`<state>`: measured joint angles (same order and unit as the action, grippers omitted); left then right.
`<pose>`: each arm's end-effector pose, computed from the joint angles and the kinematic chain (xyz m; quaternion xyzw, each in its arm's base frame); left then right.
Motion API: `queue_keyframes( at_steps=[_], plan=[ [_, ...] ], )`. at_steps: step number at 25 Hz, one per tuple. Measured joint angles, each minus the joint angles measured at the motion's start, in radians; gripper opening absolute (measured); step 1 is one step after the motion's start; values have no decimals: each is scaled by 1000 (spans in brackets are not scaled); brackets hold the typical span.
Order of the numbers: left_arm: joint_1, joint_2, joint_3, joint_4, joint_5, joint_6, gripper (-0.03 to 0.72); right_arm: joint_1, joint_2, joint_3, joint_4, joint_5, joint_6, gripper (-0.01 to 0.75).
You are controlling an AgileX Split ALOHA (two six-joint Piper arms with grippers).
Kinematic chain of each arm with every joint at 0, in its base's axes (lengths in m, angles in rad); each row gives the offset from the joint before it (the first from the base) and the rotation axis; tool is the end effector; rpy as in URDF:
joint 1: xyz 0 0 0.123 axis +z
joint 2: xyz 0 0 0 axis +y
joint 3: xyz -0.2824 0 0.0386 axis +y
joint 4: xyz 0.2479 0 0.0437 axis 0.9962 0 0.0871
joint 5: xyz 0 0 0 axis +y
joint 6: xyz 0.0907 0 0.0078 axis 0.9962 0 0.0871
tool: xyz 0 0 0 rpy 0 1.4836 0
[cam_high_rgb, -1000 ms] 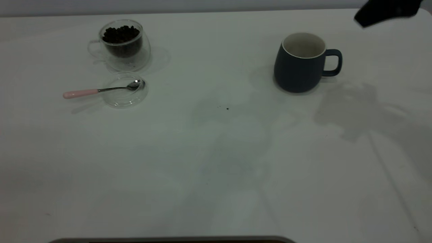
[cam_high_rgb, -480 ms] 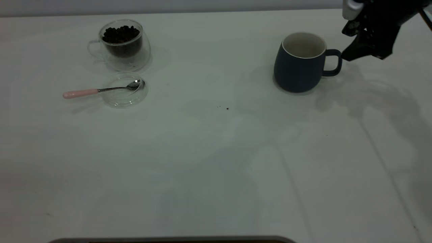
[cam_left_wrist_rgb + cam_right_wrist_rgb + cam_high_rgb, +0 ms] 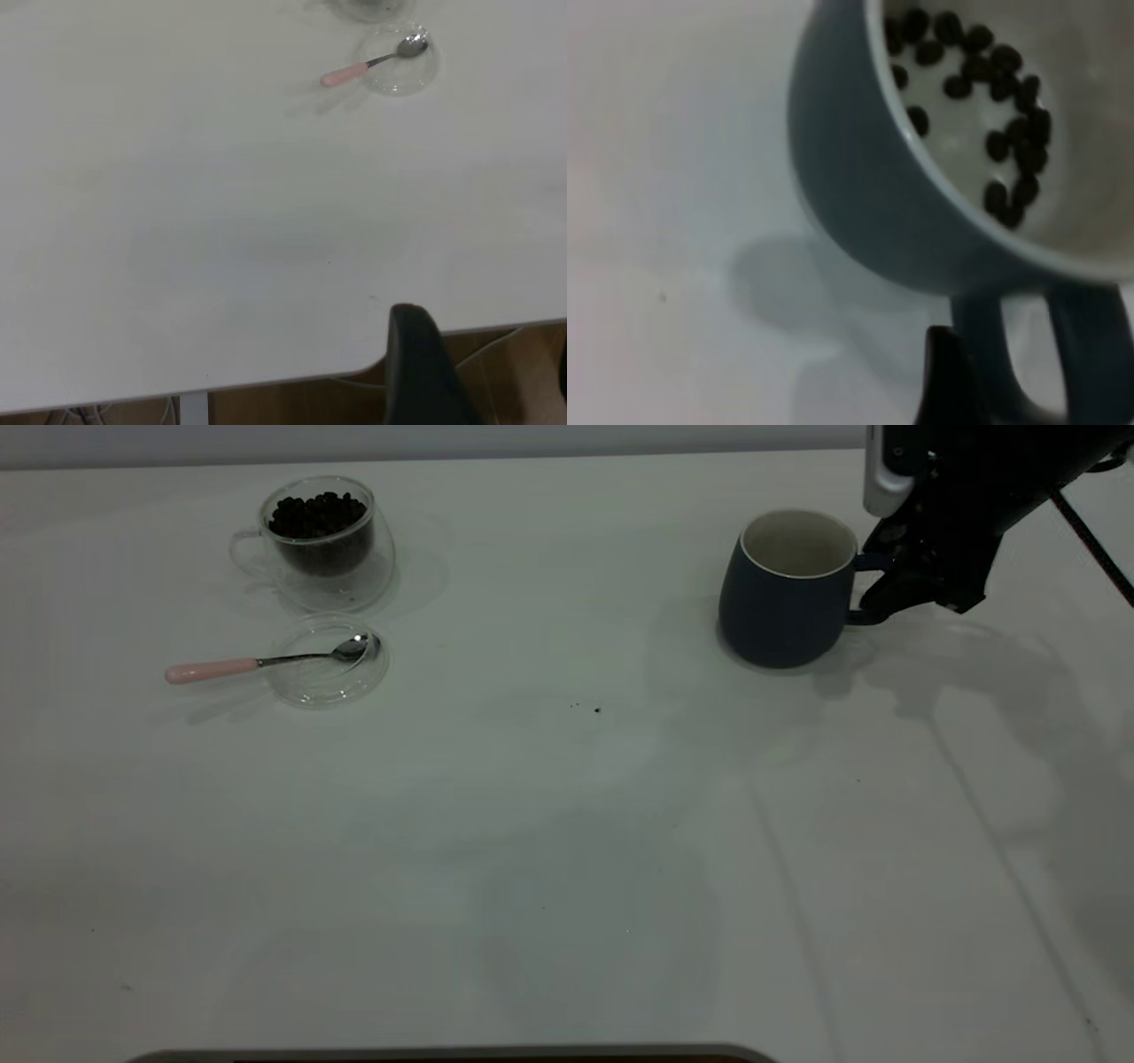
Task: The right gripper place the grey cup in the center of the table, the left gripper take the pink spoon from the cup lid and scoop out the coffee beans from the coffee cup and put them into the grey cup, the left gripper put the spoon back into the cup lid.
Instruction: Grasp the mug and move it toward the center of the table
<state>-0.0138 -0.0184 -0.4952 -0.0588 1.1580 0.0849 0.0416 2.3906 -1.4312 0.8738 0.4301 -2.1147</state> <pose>-0.0116 -0.0047 0.2681 0.0459 0.8727 -0.0120 0.4859 0.4437 0.0477 0.0305 -0.6220 0.7397 0.0109 0.2565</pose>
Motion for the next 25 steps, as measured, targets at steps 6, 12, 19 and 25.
queue_keyframes(
  at_steps=[6,12,19,25],
  plan=[
    [0,0,0,0,0,0,436,81,20,-7,35,-5,0,532],
    [0,0,0,0,0,0,436,177,51,-7,187,-48,0,530],
    [0,0,0,0,0,0,436,287,85,-59,286,-83,0,531],
    [0,0,0,0,1,0,436,320,92,-91,291,-81,1,531]
  ],
)
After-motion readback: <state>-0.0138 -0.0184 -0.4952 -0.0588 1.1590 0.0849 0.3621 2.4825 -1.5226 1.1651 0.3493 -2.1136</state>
